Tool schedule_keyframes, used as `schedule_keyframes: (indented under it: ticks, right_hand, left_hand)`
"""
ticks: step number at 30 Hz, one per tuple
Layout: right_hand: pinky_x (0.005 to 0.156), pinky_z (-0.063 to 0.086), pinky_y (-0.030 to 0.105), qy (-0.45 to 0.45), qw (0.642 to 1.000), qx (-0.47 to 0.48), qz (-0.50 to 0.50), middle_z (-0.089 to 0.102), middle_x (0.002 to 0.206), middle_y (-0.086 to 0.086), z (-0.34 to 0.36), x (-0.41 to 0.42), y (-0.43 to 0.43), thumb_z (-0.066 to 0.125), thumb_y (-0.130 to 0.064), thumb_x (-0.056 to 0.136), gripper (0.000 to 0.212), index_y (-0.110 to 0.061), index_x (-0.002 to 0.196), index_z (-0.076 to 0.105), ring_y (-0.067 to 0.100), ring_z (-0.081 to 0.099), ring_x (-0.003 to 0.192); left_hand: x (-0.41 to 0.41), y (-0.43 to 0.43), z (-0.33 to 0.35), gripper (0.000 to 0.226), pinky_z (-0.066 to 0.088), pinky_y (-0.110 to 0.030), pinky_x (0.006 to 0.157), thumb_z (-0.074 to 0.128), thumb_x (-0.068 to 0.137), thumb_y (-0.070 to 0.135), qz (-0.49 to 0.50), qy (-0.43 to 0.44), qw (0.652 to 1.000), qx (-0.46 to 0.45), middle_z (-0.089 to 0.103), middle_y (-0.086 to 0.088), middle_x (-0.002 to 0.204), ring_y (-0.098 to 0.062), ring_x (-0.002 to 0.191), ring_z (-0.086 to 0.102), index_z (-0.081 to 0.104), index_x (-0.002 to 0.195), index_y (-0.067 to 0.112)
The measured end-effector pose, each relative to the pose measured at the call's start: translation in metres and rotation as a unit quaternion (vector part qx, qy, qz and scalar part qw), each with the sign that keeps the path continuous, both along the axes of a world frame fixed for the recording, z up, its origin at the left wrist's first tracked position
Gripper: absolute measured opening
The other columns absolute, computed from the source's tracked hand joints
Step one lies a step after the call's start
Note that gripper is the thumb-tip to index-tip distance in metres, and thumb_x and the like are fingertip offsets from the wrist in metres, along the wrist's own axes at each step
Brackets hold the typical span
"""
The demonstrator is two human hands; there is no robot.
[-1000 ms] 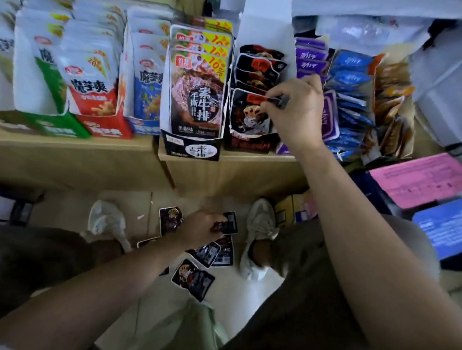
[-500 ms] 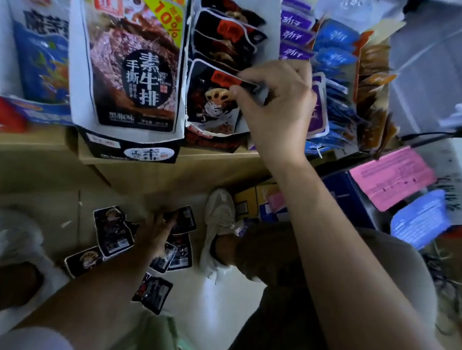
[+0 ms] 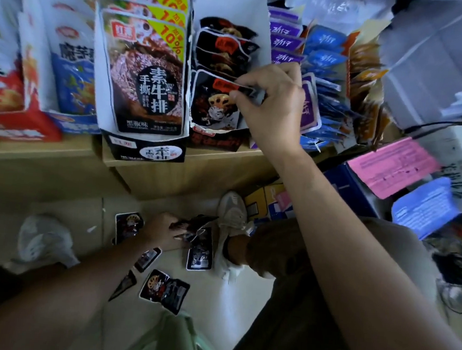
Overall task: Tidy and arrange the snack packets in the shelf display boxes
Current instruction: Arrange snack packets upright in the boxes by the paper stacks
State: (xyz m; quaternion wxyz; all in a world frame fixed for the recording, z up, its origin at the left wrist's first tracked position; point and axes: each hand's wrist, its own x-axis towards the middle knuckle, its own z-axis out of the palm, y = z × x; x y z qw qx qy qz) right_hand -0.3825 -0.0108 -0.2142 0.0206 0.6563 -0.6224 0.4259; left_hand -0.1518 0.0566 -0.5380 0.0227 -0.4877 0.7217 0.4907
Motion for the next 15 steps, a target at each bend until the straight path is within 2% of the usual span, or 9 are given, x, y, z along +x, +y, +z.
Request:
schedule_keyframes:
  ticks: [2,5,8,10,12,14,15]
  right_hand:
    - [0.082,0.047,0.027,-0.006,1.000,0.003,0.013,0.058,0.088,-0.020,0.001,-0.002,0.000,0.084,-0.019,0.076,0.016,-0.015,0.090,0.077,0.019,0.050,0.097]
    - [0.082,0.044,0.022,-0.014,0.999,0.024,0.024,0.059,0.087,-0.019,0.003,-0.005,0.001,0.084,-0.020,0.077,0.016,-0.015,0.092,0.077,0.014,0.046,0.098]
    - [0.085,0.042,0.019,-0.017,0.998,0.056,0.029,0.058,0.085,-0.021,0.010,-0.008,0.001,0.085,-0.021,0.078,0.019,-0.014,0.095,0.079,0.011,0.044,0.099]
    - [0.086,0.044,0.023,-0.017,0.997,0.073,0.032,0.055,0.084,-0.024,0.014,-0.009,0.001,0.085,-0.021,0.077,0.022,-0.015,0.097,0.079,0.012,0.044,0.099]
    - [0.087,0.046,0.026,-0.025,0.995,0.086,0.032,0.053,0.083,-0.025,0.019,-0.008,0.001,0.084,-0.022,0.078,0.023,-0.015,0.099,0.079,0.012,0.044,0.099]
    - [0.087,0.046,0.025,-0.034,0.994,0.104,0.030,0.057,0.085,-0.013,0.022,-0.008,0.000,0.084,-0.022,0.079,0.023,-0.015,0.100,0.079,0.010,0.045,0.097]
    - [0.085,0.044,0.020,-0.036,0.992,0.117,0.029,0.060,0.088,-0.006,0.023,-0.009,-0.001,0.084,-0.022,0.079,0.022,-0.016,0.100,0.079,0.009,0.045,0.095]
  left_hand:
    - [0.004,-0.001,0.030,0.020,0.032,-0.016,0.056,0.071,0.095,0.022,-0.016,0.033,0.998,-0.045,0.066,0.005,0.073,-0.002,0.064,0.054,0.078,0.089,0.004]
    - [0.014,-0.001,0.085,0.019,0.039,-0.019,0.065,0.072,0.093,0.028,-0.075,0.082,0.980,-0.167,0.052,0.023,0.083,0.006,0.073,0.051,0.079,0.092,0.011]
    - [0.023,0.002,0.153,0.035,0.040,-0.015,0.066,0.062,0.094,0.046,-0.130,0.101,0.959,-0.230,0.056,0.019,0.089,0.006,0.078,0.056,0.079,0.098,0.015]
    - [0.027,0.004,0.203,0.044,0.050,-0.023,0.069,0.053,0.094,0.054,-0.161,0.111,0.941,-0.278,0.062,0.014,0.094,0.001,0.081,0.062,0.079,0.097,0.018]
    - [0.030,0.004,0.254,0.039,0.052,-0.030,0.058,0.054,0.095,0.051,-0.171,0.127,0.909,-0.358,0.063,0.013,0.090,-0.006,0.074,0.063,0.077,0.091,0.019]
    - [0.033,0.001,0.299,0.041,0.047,-0.029,0.048,0.054,0.096,0.053,-0.142,0.148,0.887,-0.414,0.061,0.015,0.084,-0.006,0.063,0.059,0.078,0.088,0.020]
    - [0.033,-0.003,0.320,0.042,0.047,-0.030,0.046,0.055,0.096,0.054,-0.116,0.165,0.882,-0.425,0.061,0.016,0.083,-0.007,0.060,0.058,0.079,0.090,0.019]
